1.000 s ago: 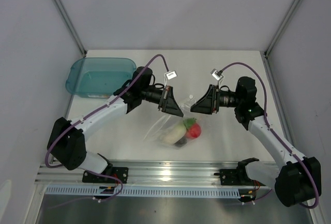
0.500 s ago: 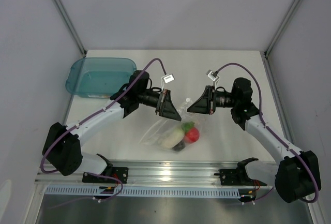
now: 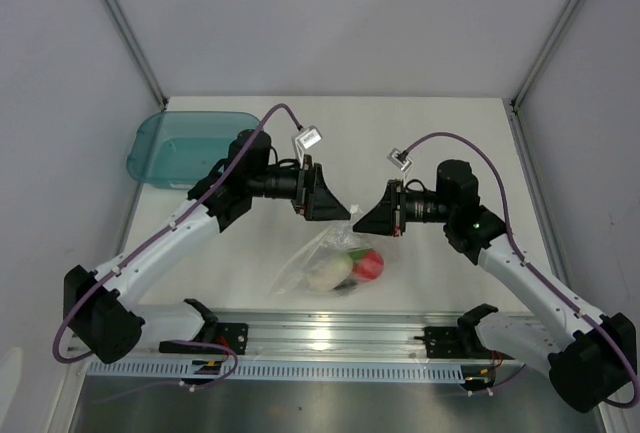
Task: Place the food in the zip-top bag and seal the zipper
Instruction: Zip the zipper food storage bag at the center of the board.
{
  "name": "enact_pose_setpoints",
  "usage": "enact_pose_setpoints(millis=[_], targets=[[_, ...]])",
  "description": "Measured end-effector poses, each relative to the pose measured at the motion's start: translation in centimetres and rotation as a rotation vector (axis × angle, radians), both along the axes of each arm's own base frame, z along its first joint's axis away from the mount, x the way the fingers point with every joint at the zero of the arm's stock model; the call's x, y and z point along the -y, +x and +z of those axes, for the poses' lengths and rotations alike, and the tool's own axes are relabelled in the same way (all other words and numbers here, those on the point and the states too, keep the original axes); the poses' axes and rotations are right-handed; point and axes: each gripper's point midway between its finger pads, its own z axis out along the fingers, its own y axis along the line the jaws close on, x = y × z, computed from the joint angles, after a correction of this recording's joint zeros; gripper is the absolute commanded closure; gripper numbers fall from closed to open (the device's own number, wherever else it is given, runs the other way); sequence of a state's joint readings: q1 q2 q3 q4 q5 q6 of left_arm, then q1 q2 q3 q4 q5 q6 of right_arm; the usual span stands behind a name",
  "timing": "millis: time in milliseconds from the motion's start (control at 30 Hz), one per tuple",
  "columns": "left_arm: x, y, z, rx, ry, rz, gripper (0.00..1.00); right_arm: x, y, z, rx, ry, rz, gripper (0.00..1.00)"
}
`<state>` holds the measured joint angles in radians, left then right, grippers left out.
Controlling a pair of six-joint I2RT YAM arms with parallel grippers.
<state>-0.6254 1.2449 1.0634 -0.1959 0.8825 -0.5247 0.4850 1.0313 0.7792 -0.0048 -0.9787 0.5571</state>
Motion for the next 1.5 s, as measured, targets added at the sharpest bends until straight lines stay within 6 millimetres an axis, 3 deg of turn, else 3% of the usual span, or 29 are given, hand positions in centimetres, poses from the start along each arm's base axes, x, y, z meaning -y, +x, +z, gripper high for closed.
enact_pose_setpoints(millis=[167, 300, 433, 700, 833, 967, 1500], targets=[[-0.5, 1.2, 2.4, 0.114, -0.010, 0.087, 0.23, -0.7, -0.4, 1.2, -0.007, -0.031, -0.042, 1.00], [-0.9, 1.4, 3.3, 0.156, -0.006, 0.110, 0.36, -1.4, -0.7, 3.2, 0.025, -0.063, -0.071, 1.00], [-1.0, 1.6, 4.3, 0.193, -0.005, 0.115, 0.37, -2.2, -0.9, 4.8, 0.053, -0.082, -0.076, 1.00], [-2.0, 0.4, 5.2, 0.236, -0.016, 0.107, 0.44, -2.9, -1.6, 3.0, 0.021, -0.168, -0.082, 1.00], [-2.2, -1.0, 4.5, 0.228, -0.052, 0.068, 0.44, -3.4, -2.1, 2.8, 0.030, -0.177, -0.079, 1.00], [-2.0, -1.5, 3.7, 0.201, -0.062, 0.036, 0.51, -4.0, -2.9, 2.7, 0.041, -0.185, -0.066, 1.00], [-1.8, -3.4, 3.7, 0.195, -0.113, -0.087, 0.69, -3.7, -3.1, 2.9, 0.050, -0.177, -0.074, 1.00]])
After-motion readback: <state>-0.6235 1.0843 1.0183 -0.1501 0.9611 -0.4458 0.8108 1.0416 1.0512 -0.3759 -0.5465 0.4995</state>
